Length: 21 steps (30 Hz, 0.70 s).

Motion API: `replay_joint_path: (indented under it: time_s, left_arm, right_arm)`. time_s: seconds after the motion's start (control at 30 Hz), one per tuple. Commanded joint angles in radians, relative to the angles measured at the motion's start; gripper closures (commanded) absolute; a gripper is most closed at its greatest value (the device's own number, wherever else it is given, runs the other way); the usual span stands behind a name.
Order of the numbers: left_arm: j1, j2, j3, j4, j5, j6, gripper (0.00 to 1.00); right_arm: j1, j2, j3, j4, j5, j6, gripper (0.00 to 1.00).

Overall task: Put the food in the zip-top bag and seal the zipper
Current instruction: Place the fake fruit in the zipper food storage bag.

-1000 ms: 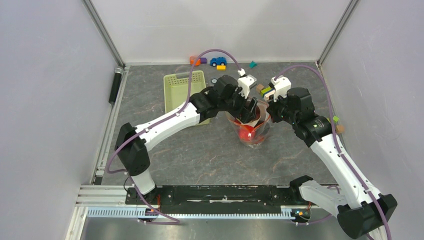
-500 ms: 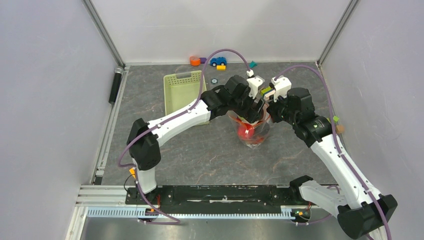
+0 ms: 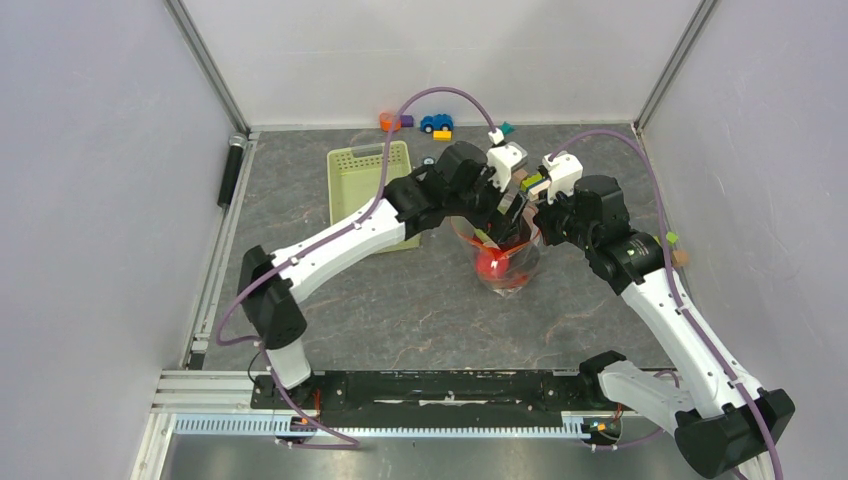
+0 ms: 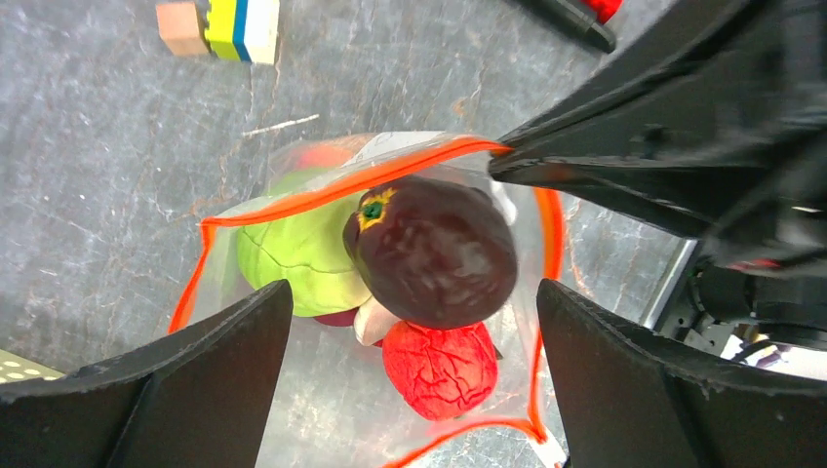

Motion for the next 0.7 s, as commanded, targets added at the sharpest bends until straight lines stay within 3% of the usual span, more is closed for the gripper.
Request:
replay_joint_path:
  time_s: [0.0, 0.2, 0.53, 0.67]
  left_arm:
    - [-0.008, -0.113, -0.01, 0.019, 0.033, 0.062, 0.0]
    - [-0.007, -0.228, -0.124, 0.084, 0.035, 0.037, 0.0]
    - [-0.018, -0.568, -0.597, 0.437, 0.071, -0.098, 0.0]
    - [-0.041, -0.614, -0.702, 0.476, 0.039, -0.174, 0.0]
  right_arm:
    - [-0.003, -0.016, 0.005, 0.038, -0.005, -0.011, 1.0]
    - [-0.004, -0.018, 0.003, 0.038, -0.004, -0.008, 1.0]
    - [-0.003, 0.018, 0.009, 0.029, 0.004, 0.062, 1.0]
    - [-0.003, 0.034, 0.019, 0.022, -0.021, 0.084, 1.0]
